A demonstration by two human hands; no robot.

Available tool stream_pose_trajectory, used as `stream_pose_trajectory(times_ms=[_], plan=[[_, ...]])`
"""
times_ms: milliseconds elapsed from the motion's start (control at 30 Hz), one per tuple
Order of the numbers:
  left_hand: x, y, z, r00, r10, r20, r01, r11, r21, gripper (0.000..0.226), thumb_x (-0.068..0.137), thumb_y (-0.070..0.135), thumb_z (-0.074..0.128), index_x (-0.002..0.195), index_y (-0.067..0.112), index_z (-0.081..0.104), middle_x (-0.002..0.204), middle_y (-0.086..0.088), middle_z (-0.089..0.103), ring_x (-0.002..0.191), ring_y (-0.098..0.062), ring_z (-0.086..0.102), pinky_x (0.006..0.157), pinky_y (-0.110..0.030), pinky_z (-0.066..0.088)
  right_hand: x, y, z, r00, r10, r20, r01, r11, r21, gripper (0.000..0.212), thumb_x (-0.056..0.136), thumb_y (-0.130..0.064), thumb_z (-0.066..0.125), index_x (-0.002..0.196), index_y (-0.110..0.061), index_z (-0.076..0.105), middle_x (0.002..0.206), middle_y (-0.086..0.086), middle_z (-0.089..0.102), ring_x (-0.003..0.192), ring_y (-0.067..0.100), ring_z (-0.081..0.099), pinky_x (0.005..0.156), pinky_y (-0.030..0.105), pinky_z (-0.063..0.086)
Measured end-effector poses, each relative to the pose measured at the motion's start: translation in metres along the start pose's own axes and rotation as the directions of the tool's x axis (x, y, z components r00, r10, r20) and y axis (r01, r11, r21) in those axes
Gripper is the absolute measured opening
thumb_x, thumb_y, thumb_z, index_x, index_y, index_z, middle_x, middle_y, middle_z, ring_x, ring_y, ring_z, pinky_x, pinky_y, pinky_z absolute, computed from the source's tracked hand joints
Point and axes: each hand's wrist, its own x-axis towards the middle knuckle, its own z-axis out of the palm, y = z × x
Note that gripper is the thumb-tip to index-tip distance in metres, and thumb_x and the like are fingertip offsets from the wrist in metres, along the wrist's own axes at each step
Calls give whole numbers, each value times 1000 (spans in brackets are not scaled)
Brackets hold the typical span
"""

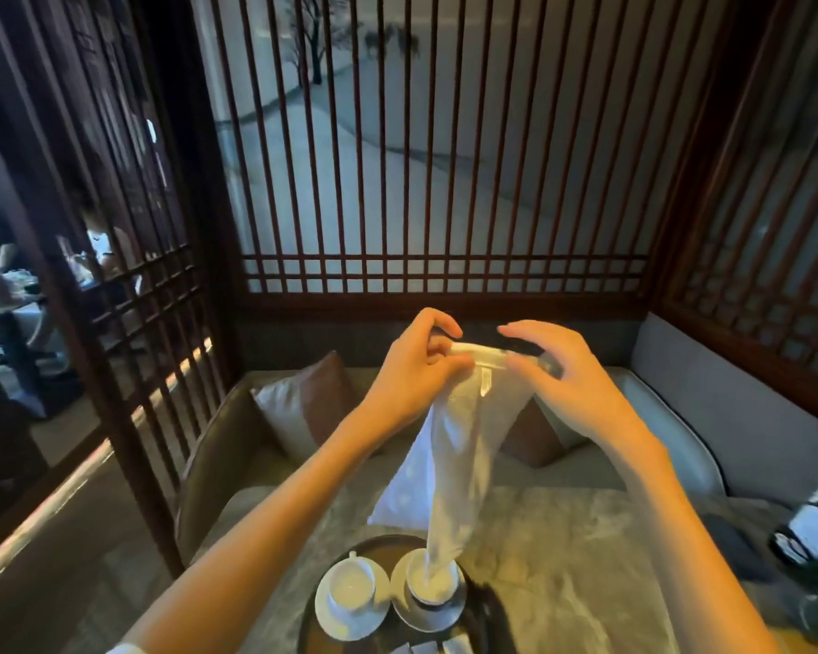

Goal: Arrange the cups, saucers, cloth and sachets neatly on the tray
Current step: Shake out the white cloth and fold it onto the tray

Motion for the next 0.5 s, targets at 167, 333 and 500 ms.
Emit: stream_pose_trajectory(times_ms=[167, 333, 500], plan=[[2, 8, 11, 992, -21, 121, 26, 999, -37, 39, 86, 22, 71, 116, 22, 45, 88, -2, 72, 84, -17, 72, 78, -32, 61, 14, -20, -3, 970, 17, 242, -35, 997, 71, 22, 85, -57, 62, 93, -38, 72, 88, -16, 71, 85, -2, 63, 74, 20, 45], [-26, -8, 6, 976, -188, 109, 213, 927, -310, 41, 93, 14, 63, 126, 14, 39, 107, -26, 68, 96, -31, 69, 85, -48, 56, 43, -33, -9, 956, -121, 268, 128, 992, -6, 12, 81, -49, 71, 79, -37, 68, 80, -15, 68, 79, -3, 62, 67, 12, 43], [-85, -56, 35, 930, -217, 297, 236, 971, -28, 25, 91, 16, 62, 114, 7, 59, 103, -6, 67, 91, -20, 65, 83, -42, 54, 82, -57, -26, 938, -225, 264, 260, 960, -106, 18, 85, -56, 63, 84, -39, 66, 84, -17, 66, 84, -4, 62, 72, 18, 47]])
